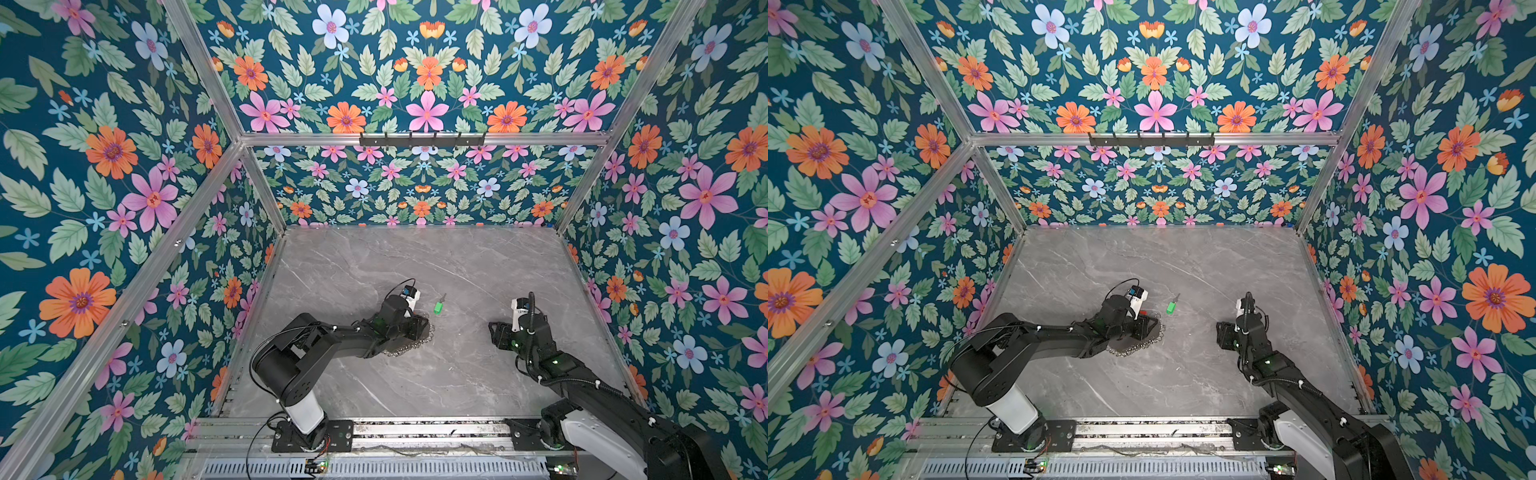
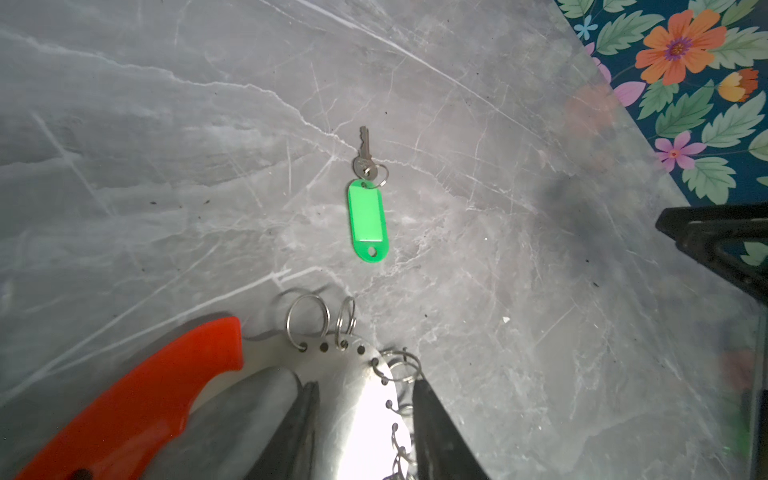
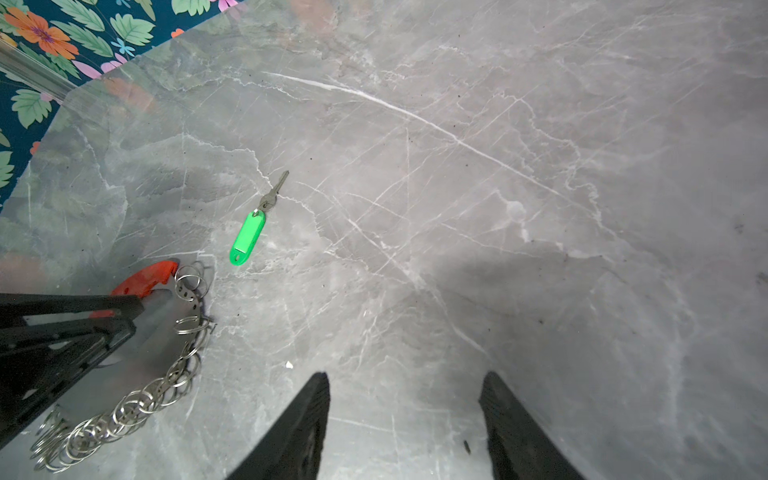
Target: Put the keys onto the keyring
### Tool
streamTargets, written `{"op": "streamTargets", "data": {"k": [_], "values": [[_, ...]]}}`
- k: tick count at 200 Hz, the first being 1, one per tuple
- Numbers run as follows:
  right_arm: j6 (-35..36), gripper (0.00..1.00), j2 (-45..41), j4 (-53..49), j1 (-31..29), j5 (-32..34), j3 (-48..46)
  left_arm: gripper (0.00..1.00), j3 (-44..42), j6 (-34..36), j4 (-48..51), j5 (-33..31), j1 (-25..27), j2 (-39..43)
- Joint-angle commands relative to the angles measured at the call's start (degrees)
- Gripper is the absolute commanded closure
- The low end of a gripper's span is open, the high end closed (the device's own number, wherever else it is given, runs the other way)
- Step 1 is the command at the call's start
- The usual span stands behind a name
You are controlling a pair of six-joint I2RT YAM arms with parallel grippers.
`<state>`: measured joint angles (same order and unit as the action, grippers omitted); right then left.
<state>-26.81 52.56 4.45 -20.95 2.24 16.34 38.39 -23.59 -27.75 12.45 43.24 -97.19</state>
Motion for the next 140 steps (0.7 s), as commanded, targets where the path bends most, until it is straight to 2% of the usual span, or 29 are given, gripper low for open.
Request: {"op": "streamTargets", "data": {"k": [1,106,140], "values": [[-0.06,0.41,0.09,2.02,-0.06,0.22,0.06,0.6,1.64,-0.17,-0.97,0.15,0.01,-1.34],[-0.02,0.41,0.04,2.18,-0.05,0.13,-0.08,0.65,4.95,1.3,1.82,-0.05,-0.02,-5.64],[-0.06,0.41,1.52,2.91,-0.06,-0.49,0.19,0.7,4.96,1.83,1.67,-0.06,0.05,-5.79]]}}
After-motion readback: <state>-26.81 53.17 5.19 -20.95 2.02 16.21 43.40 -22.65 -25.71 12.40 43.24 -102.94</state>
